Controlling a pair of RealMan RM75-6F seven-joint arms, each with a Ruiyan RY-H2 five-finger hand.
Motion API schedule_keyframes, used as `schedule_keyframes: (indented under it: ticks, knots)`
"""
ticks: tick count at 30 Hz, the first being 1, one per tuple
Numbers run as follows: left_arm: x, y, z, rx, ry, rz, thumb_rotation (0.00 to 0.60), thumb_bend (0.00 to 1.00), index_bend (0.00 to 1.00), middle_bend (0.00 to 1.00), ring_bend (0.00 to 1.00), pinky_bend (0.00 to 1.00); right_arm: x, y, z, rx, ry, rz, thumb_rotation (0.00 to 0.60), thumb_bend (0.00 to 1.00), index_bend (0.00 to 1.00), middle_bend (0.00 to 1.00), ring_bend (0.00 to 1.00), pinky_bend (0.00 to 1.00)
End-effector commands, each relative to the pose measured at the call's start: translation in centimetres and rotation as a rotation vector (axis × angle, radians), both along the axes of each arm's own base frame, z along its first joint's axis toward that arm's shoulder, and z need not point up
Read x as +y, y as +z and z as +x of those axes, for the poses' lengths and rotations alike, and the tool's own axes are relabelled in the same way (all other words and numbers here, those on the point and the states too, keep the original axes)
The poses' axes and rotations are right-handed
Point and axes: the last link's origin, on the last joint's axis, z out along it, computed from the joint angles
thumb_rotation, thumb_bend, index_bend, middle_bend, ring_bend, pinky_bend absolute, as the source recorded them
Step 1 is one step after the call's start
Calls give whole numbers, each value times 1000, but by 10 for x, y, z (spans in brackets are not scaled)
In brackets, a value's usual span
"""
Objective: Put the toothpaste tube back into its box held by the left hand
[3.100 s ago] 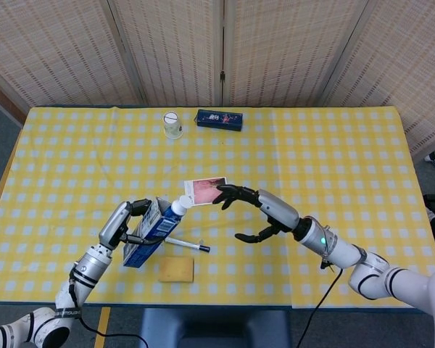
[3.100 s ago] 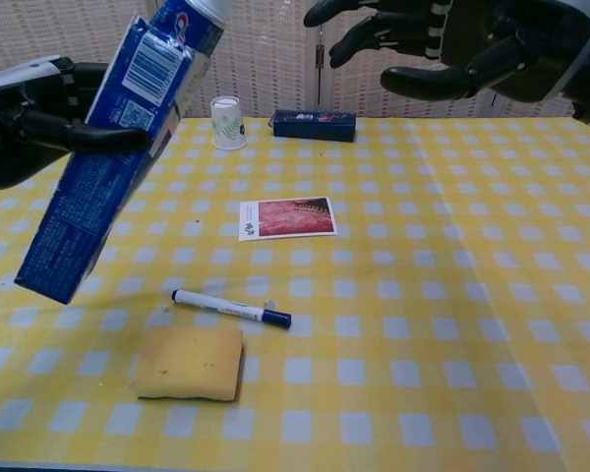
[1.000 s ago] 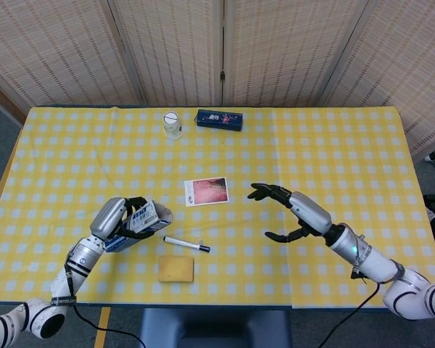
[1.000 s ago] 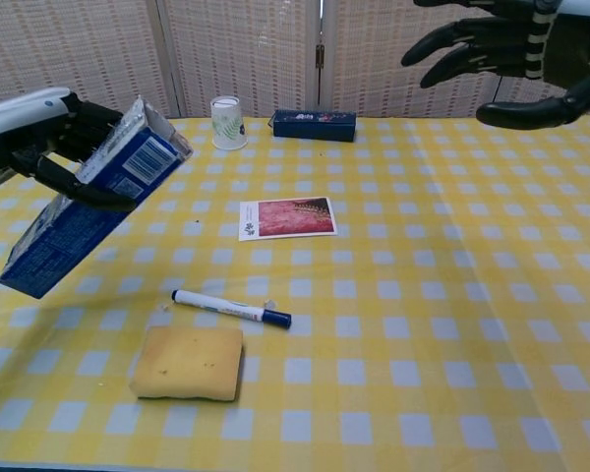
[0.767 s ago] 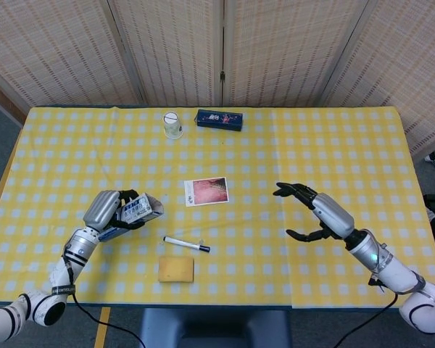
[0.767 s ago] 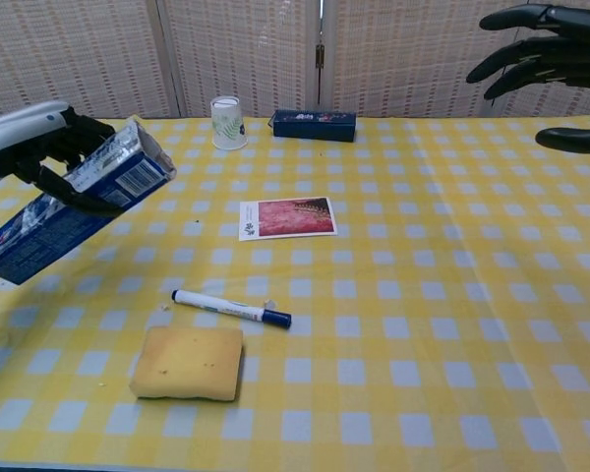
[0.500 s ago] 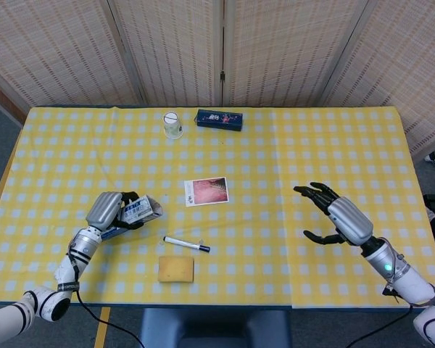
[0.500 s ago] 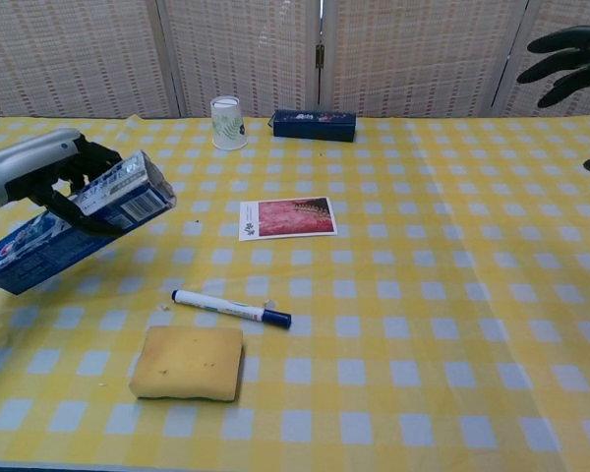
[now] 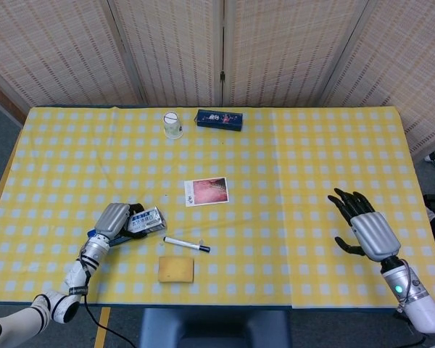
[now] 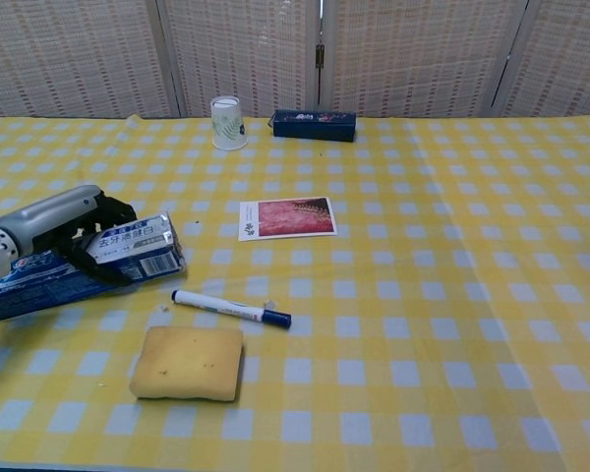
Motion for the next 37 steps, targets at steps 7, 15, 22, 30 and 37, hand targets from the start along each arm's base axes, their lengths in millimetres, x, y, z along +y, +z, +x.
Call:
schedule_keyframes:
  ticks: [7, 15, 22, 30, 37]
  knots:
    - [-7, -7, 3, -12, 10, -43, 600, 139, 153, 22, 14, 111, 5, 6, -9, -23, -17, 2, 600, 348, 0, 0, 53, 0]
    - [-17, 22, 17, -1, -93, 99, 600, 136, 57, 0, 0, 0, 9, 13, -13, -16, -15, -47, 600, 348, 0, 0, 34, 0]
    - [-48, 103, -8, 271, -42, 434, 600, 139, 81, 0, 0, 0, 21, 24, -21, 58, -37, -175, 600, 348, 0, 0, 0, 0]
    - [-124, 161, -58, 343, 156, 481, 600, 138, 84, 0, 0, 0, 44, 30, -26, 131, -81, -315, 600, 348, 0, 0, 0, 0]
    - [-141, 160, -57, 411, 165, 493, 600, 137, 80, 0, 0, 0, 54, 36, -31, 143, -84, -362, 600, 350, 0, 0, 0, 0]
